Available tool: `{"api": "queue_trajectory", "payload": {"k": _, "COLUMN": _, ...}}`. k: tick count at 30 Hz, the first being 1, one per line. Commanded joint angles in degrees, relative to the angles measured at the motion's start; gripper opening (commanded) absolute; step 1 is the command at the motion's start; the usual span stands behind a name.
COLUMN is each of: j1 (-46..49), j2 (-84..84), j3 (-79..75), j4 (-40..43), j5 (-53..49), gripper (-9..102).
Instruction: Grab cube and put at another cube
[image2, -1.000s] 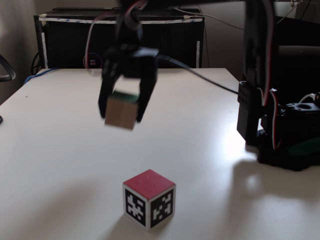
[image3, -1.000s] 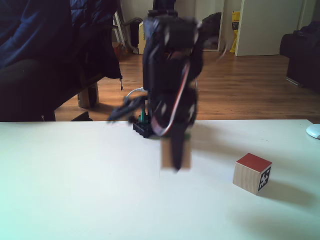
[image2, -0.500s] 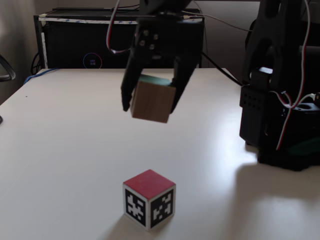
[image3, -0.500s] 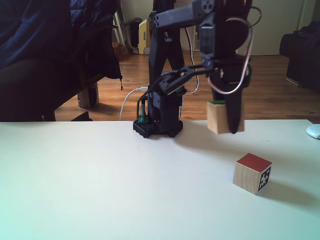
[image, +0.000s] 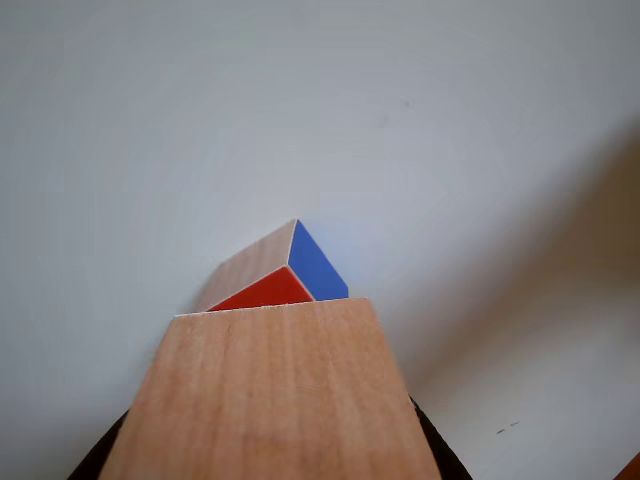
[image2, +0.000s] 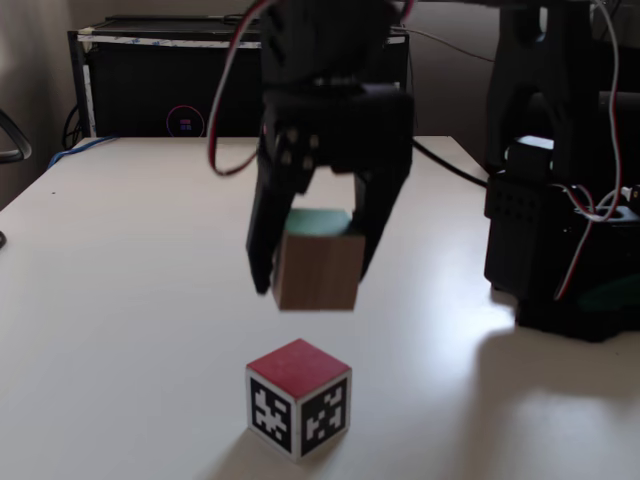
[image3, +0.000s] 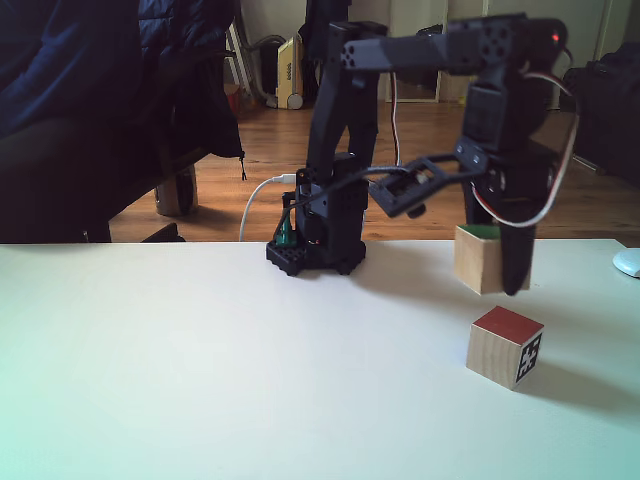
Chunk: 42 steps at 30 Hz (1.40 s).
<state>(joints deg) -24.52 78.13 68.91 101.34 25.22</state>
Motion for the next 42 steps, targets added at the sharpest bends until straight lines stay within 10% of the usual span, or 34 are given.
{"api": "queue_trajectory", "payload": {"k": 1, "j1": -0.44, "j2": -1.67, "j3": -4.04, "j4": 0.35, "j5": 0.53, "gripper": 22}}
{"api": "queue_trajectory", "payload": {"k": 42, "j1": -2.90, "j2": -15.47, "j3": -14.06, "j4": 1.58, "j5": 3.43, "gripper": 25}}
